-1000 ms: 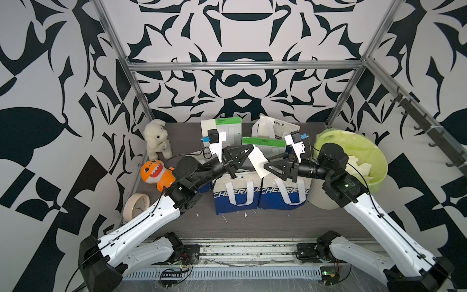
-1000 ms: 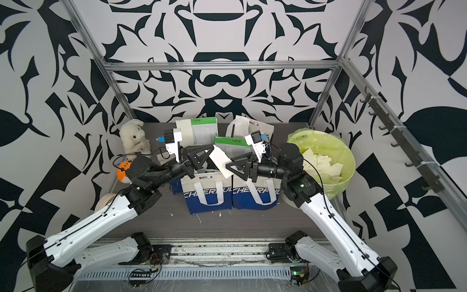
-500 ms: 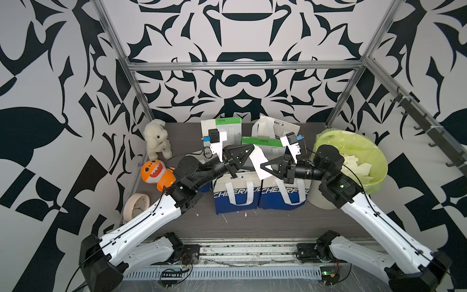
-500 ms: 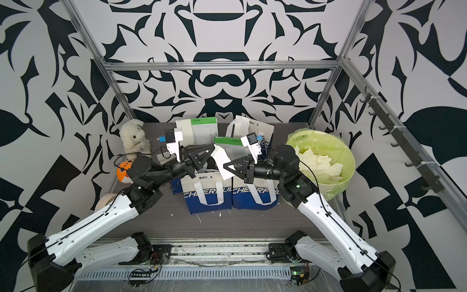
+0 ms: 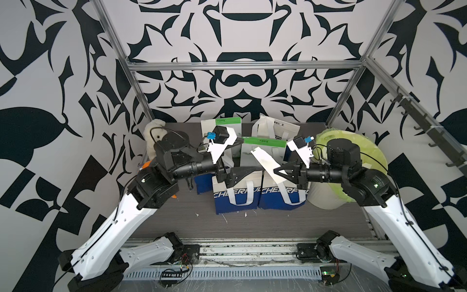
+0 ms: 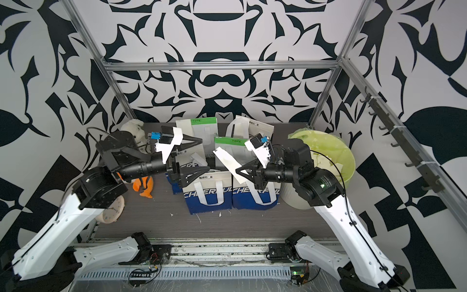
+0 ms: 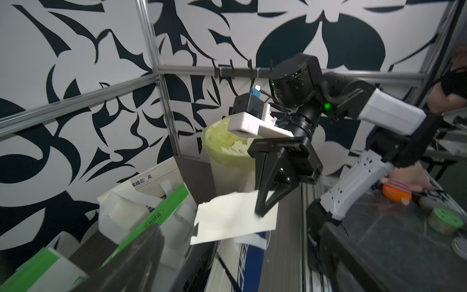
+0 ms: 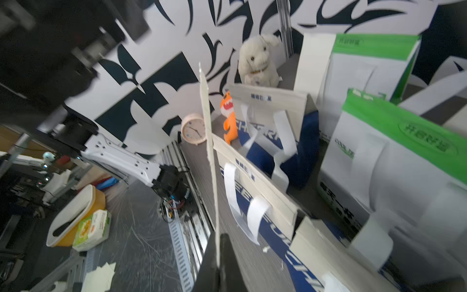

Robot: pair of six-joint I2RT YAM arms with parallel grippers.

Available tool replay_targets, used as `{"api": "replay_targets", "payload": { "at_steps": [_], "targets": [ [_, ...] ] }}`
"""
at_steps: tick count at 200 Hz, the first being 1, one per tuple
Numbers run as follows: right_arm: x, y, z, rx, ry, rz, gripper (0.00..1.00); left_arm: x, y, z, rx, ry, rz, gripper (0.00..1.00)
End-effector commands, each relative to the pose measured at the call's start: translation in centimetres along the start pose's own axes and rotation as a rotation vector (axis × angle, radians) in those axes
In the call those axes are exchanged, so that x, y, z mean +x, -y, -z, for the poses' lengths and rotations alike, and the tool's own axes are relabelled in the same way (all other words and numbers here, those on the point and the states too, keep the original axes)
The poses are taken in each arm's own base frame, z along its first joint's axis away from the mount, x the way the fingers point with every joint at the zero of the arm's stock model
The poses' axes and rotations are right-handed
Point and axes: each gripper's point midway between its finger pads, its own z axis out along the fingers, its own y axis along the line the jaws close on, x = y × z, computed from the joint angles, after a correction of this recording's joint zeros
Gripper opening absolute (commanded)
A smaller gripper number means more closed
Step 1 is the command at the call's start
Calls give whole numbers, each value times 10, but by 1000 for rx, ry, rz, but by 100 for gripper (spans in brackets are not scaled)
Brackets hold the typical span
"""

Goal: Shred takeout receipts and throw away
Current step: Shred the takeout receipt.

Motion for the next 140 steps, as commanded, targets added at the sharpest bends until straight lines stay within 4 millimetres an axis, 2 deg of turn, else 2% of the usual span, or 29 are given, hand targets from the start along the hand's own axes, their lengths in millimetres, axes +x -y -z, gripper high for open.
{"api": "replay_targets", "payload": {
  "at_steps": [1,25,29,75,86,90,109,140],
  "targets": [
    [31,12,-1,58,-144,3,0,70,16,-6,139,-317,-32,99],
    [31,8,1,48,-151,14,0,68,21,-18,216,-320,-30,98],
    [30,6,1,41,-148,18,0,74,18,-28,233,-339,-14,97],
    [23,-17,2,-51,-119,60,0,78,20,-58,324,-288,62,86],
    [23,-21,0,-82,-111,57,0,76,20,-61,331,-257,60,86],
    [23,-23,-1,-92,-106,57,0,75,21,-61,335,-243,58,82],
    [22,-26,-4,-110,-91,57,0,70,24,-62,351,-196,61,79],
    [22,-23,-9,-108,-95,54,0,67,29,-63,390,-196,86,69]
  ]
}}
